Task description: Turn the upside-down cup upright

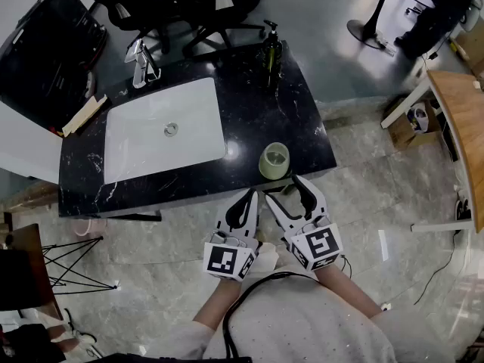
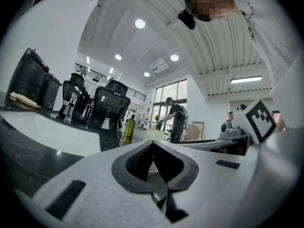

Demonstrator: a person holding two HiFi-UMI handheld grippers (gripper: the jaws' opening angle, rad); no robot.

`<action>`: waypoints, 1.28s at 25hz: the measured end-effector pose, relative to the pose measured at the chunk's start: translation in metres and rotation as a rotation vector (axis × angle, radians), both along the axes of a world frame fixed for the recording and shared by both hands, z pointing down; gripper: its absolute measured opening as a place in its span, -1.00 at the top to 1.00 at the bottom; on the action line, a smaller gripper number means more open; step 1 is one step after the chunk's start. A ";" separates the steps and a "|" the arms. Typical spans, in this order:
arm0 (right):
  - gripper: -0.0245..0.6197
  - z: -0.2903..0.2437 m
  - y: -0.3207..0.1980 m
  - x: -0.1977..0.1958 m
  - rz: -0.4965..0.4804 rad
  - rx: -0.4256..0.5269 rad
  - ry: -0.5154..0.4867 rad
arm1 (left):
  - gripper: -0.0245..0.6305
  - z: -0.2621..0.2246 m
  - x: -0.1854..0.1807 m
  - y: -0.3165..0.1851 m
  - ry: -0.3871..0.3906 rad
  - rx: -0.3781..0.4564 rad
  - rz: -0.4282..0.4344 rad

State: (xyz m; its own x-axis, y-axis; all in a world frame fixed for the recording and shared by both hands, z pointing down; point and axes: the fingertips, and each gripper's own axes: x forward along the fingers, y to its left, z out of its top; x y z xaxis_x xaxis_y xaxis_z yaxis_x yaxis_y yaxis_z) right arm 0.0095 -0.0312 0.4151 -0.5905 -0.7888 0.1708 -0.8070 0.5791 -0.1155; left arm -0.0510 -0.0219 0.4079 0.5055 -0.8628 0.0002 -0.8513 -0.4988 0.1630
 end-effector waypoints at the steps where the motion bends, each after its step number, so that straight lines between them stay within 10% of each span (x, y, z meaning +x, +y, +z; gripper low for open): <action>1: 0.04 0.001 -0.006 0.002 0.015 0.005 0.002 | 0.90 0.002 -0.001 -0.004 -0.001 -0.001 0.001; 32: -0.20 0.033 -0.066 -0.013 0.054 0.026 0.171 | 0.90 0.040 -0.018 -0.028 0.026 -0.023 -0.084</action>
State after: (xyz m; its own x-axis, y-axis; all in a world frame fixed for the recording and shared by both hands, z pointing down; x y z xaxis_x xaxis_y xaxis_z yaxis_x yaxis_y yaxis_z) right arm -0.0034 -0.0977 0.4477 -0.5116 -0.8238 0.2443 -0.8434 0.5358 0.0406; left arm -0.0687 -0.0501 0.4478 0.4317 -0.9020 0.0080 -0.8852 -0.4219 0.1962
